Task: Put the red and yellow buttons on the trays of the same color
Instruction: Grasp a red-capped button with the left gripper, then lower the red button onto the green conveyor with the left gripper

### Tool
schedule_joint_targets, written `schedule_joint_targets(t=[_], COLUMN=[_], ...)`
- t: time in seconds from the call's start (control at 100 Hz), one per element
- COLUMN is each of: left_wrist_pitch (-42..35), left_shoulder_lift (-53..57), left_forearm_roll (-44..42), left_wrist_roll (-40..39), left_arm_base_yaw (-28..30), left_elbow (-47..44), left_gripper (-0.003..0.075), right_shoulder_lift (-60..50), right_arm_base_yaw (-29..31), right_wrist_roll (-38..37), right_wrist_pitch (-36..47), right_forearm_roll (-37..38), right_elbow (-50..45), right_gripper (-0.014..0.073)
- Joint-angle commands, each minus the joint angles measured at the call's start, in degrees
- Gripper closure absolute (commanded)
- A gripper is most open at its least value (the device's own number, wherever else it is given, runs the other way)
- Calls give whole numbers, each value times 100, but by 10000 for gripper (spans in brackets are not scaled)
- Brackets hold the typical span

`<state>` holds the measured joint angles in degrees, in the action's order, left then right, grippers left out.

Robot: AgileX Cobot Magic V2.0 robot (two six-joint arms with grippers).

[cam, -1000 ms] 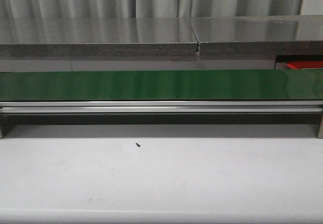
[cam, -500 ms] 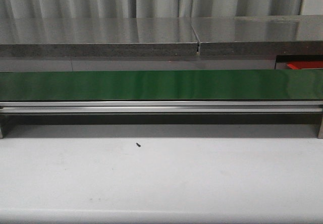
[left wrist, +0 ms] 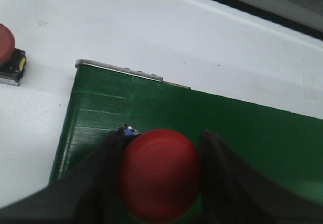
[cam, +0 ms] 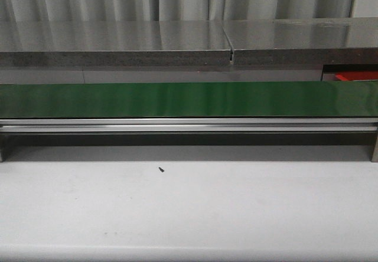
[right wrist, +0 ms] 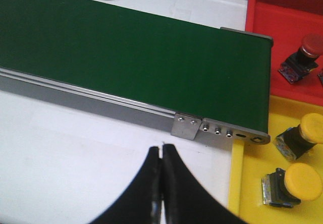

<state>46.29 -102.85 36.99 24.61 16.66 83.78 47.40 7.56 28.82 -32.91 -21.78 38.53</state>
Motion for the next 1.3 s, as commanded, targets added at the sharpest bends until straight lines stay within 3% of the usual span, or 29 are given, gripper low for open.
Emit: schedule_joint_targets(t=[0.0, 0.39, 0.46, 0.58, 0.7, 0.79, 0.94, 1.29], left_wrist_pitch=[-359, -163, -86, 26, 53, 61, 67, 20], left_shoulder_lift=[237, -319, -319, -254, -130, -19, 235, 470], left_forearm_roll=[190, 141, 141, 181, 273, 348, 385, -236], left_wrist_roll=[-24, -14, -14, 130, 141, 141, 207, 183], left_arm_base_yaw=[-119, -353, -353, -353, -353, -353, -353, 115], left_elbow=[30, 4, 17, 40, 40, 40, 64, 515], left_gripper=[739, 737, 702, 500, 159, 1, 68, 71], right_shoulder_lift=[-60, -60, -60, -60, -60, -60, -60, -60], right_arm_base_yaw=[8, 8, 8, 8, 8, 8, 8, 8], right_wrist_roll=[46, 46, 46, 46, 46, 46, 46, 46], right_wrist_pitch=[290, 290, 290, 290, 290, 290, 290, 290], right_forearm_roll=[-105, -105, -105, -105, -105, -105, -105, -105], right_elbow=[158, 158, 158, 158, 158, 158, 158, 158], right_gripper=[662, 662, 662, 662, 662, 662, 662, 662])
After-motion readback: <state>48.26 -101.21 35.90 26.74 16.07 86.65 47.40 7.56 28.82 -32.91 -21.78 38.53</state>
